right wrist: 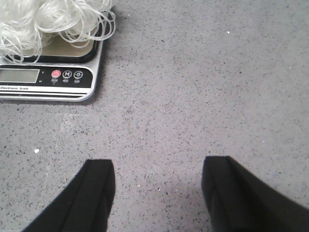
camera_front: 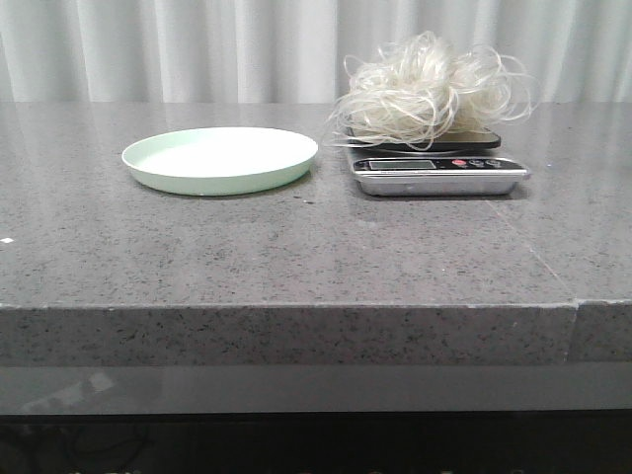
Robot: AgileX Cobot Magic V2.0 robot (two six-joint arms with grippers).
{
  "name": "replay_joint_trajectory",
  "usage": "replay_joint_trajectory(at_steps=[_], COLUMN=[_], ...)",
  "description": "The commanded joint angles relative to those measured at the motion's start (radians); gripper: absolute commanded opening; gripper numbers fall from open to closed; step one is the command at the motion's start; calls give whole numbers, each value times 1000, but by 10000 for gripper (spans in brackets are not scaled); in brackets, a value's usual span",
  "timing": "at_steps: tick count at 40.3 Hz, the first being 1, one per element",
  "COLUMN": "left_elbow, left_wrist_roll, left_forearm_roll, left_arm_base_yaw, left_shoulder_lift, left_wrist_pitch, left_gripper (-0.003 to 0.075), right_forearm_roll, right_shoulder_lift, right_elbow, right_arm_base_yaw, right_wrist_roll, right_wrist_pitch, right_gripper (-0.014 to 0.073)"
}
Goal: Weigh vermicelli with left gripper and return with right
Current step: 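Withdraw the left gripper and move the right gripper above the scale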
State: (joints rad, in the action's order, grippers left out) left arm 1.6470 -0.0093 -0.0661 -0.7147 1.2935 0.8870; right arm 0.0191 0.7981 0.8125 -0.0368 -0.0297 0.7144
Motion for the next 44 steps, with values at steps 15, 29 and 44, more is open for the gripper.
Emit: replay_joint_trajectory(at_steps=[15,29,44], left_elbow=[-573,-778,-791], left_wrist_roll=[-13,-13,-13], left_forearm_roll=[-11,-11,-11], left_arm_base_yaw=[-4,-4,-4], left_shoulder_lift=[-508,-791,-827], left_wrist_pitch=[-192,-188,-186], left_gripper=[419,419,419], right_forearm_roll=[15,73,93], right_shoulder_lift=[7,175,514], right_elbow=[31,152,473], right_arm_base_yaw=[6,-146,-239], right_wrist_roll=[1,42,42], right_wrist_pitch=[-51,-58,-56], right_gripper=[517,517,517])
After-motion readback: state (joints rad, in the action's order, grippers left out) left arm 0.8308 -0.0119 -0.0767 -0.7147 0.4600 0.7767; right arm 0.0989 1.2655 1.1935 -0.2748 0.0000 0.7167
